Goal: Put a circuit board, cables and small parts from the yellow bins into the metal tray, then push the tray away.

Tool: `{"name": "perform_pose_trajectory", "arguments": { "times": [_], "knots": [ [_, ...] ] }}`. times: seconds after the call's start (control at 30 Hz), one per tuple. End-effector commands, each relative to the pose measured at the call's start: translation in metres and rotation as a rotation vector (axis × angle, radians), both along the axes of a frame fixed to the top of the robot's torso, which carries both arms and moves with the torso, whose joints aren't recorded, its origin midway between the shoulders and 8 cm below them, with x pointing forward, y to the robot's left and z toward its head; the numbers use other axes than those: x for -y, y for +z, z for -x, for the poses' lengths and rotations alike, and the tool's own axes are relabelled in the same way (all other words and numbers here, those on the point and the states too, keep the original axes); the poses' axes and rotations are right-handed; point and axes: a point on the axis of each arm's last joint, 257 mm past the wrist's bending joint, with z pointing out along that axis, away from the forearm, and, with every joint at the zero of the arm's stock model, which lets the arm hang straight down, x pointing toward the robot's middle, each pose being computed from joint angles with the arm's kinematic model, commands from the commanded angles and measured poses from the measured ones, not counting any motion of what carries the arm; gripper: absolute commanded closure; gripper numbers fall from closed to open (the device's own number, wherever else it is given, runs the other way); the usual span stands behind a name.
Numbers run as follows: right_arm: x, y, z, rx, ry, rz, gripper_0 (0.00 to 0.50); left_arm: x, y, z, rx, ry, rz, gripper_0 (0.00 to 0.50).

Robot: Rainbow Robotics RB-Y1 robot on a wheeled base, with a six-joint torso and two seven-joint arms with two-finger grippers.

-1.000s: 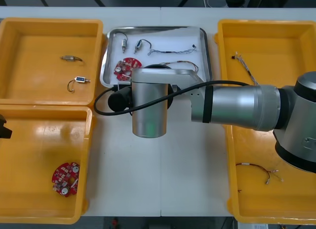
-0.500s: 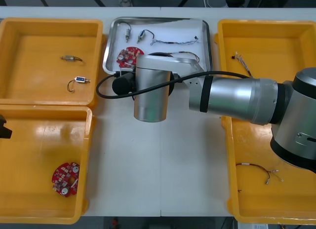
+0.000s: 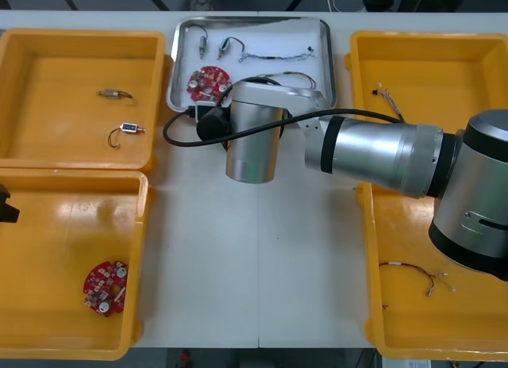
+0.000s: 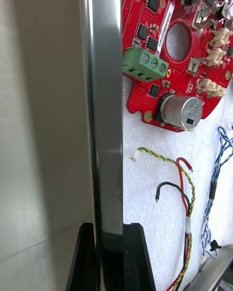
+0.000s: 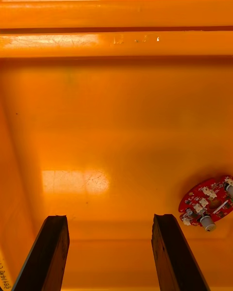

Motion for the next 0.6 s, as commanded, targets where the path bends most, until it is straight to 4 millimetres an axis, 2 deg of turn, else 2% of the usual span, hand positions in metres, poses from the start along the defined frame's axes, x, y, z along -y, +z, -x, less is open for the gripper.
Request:
{"name": "perform_pose_trajectory", "arguments": {
  "times": [0.03,0.27,0.3,0.33,0.37,0.4,0.43,0.47,0.5,0.53,0.6],
  "knots": [
    [-0.035,0.040,-0.008,0.064,0.069,-0.021,0.500,-0.014,0.013,0.004,0.010,-0.072,-0.082,0.000],
    [-0.037,0.039,-0.012,0.067,0.085,-0.030,0.500,-0.014,0.013,0.004,0.010,-0.072,-0.082,0.000],
    [-0.037,0.039,-0.012,0.065,0.084,-0.032,0.478,-0.014,0.013,0.004,0.010,-0.072,-0.082,0.000],
    [-0.037,0.039,-0.012,0.066,0.084,-0.031,0.436,-0.014,0.013,0.004,0.010,-0.072,-0.082,0.000],
    [-0.037,0.039,-0.012,0.065,0.085,-0.034,0.337,-0.014,0.013,0.004,0.010,-0.072,-0.082,0.000],
    [-0.038,0.039,-0.011,0.064,0.085,-0.035,0.298,-0.014,0.013,0.004,0.010,-0.072,-0.082,0.000],
    [-0.040,0.039,-0.010,0.064,0.090,-0.039,0.298,-0.014,0.013,0.004,0.010,-0.072,-0.082,0.000],
    [-0.042,0.040,-0.009,0.066,0.094,-0.041,0.102,-0.014,0.013,0.004,0.010,-0.072,-0.082,0.000],
    [-0.042,0.041,-0.008,0.066,0.096,-0.045,0.036,-0.014,0.013,0.004,0.010,-0.072,-0.082,0.000],
    [-0.044,0.043,-0.007,0.067,0.100,-0.051,0.000,-0.014,0.013,0.004,0.010,-0.072,-0.082,0.000],
    [-0.045,0.045,-0.005,0.068,0.104,-0.055,0.000,-0.014,0.013,0.004,0.010,-0.072,-0.082,0.000]
  ]
}}
